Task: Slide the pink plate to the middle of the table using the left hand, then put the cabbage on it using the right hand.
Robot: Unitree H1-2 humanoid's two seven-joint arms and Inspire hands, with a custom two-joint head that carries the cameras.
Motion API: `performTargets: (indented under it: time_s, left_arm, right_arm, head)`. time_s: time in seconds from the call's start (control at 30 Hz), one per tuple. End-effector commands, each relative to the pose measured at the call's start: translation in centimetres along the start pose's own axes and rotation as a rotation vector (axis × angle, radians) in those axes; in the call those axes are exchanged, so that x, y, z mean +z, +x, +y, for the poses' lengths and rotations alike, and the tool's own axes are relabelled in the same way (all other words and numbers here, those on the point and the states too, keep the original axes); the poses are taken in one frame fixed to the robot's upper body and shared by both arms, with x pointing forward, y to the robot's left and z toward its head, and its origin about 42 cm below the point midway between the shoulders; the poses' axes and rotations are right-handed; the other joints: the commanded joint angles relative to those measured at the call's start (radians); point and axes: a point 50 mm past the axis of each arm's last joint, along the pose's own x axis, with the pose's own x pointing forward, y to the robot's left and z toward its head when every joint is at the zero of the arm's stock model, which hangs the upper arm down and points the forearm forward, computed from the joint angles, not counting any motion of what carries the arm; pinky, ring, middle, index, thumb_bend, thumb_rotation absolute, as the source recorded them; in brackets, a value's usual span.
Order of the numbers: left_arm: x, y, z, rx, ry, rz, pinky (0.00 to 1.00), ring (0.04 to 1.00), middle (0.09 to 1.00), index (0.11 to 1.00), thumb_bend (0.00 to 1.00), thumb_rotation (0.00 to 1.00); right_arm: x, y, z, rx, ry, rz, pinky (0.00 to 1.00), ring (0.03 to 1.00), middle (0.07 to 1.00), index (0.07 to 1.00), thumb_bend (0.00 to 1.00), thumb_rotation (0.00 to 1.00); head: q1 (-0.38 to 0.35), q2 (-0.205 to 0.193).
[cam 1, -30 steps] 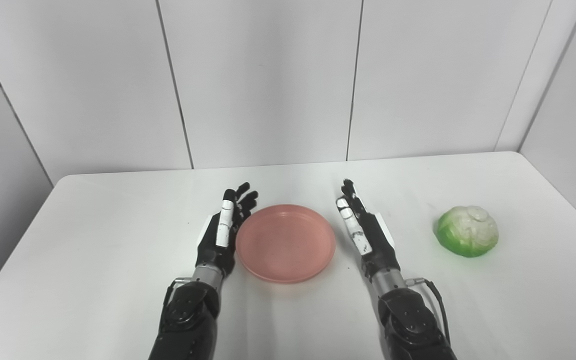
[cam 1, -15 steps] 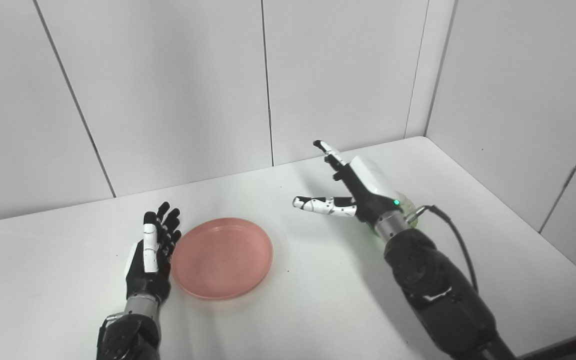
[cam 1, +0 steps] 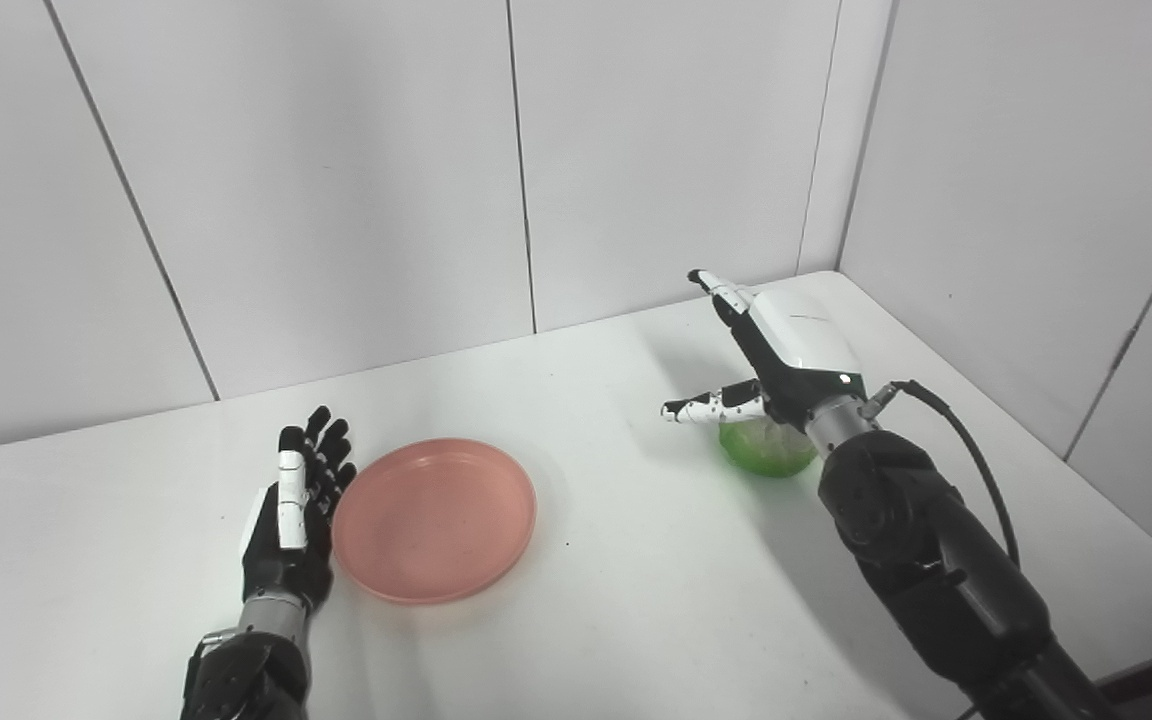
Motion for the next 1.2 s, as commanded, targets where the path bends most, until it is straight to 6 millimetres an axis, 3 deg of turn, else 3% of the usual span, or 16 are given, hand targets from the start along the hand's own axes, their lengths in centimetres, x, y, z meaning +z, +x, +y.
performTargets:
  time_s: [0.0, 0.4, 0.6, 0.7, 0.83, 0.9, 1.03, 1.17]
  left_arm:
    - [-2.1, -1.9, 1.6, 0.033, 0.003, 0.040, 1.00, 1.000, 0.968, 0.955, 0.81, 1.00]
    - [-2.2, -2.0, 1.6, 0.021, 0.006, 0.043, 1.00, 1.000, 0.968, 0.955, 0.82, 1.00]
    - [-2.1, -2.0, 1.6, 0.023, 0.000, 0.045, 1.00, 1.000, 0.968, 0.951, 0.81, 1.00]
    - [-2.0, -2.1, 1.6, 0.023, -0.002, 0.048, 1.00, 1.000, 0.969, 0.951, 0.82, 1.00]
    - [-2.0, -2.2, 1.5, 0.022, 0.005, 0.046, 1.00, 1.000, 0.964, 0.948, 0.80, 1.00]
    - [-2.0, -2.2, 1.5, 0.022, 0.001, 0.045, 1.00, 1.000, 0.964, 0.947, 0.80, 1.00]
    - [-1.9, -2.2, 1.4, 0.020, -0.007, 0.044, 1.00, 1.000, 0.972, 0.956, 0.78, 1.00]
    - [-1.9, -2.3, 1.4, 0.021, 0.004, 0.046, 1.00, 1.000, 0.965, 0.952, 0.79, 1.00]
  right_arm:
    - [-0.7, 0.9, -1.8, -0.046, -0.058, 0.017, 0.88, 0.888, 0.896, 0.923, 0.90, 0.44]
    - [-3.0, 0.9, -1.0, 0.036, -0.172, 0.080, 0.94, 0.895, 0.905, 0.934, 0.94, 0.52]
    - [-4.0, 0.8, 0.1, 0.079, -0.147, 0.110, 0.96, 0.905, 0.903, 0.920, 0.96, 0.46]
    - [-4.4, 0.8, 0.8, 0.088, -0.098, 0.115, 0.88, 0.878, 0.882, 0.886, 0.96, 0.37]
    - [-4.7, 0.7, 1.7, 0.120, -0.050, 0.138, 0.67, 0.834, 0.873, 0.838, 0.95, 0.25]
    - [-4.8, 0.6, 2.1, 0.125, -0.031, 0.143, 0.65, 0.830, 0.871, 0.832, 0.95, 0.23]
    - [-5.0, 0.5, 2.6, 0.128, 0.012, 0.147, 0.55, 0.695, 0.785, 0.756, 0.88, 0.03]
    - [-5.1, 0.5, 2.9, 0.129, 0.021, 0.121, 0.49, 0.597, 0.716, 0.695, 0.82, 0.00]
  head:
    - [-0.003, -0.001]
    - [-0.002, 0.004]
    - [-0.001, 0.009]
    - [0.002, 0.013]
    - [0.002, 0.017]
    - [0.003, 0.019]
    - [0.004, 0.020]
    - [0.004, 0.021]
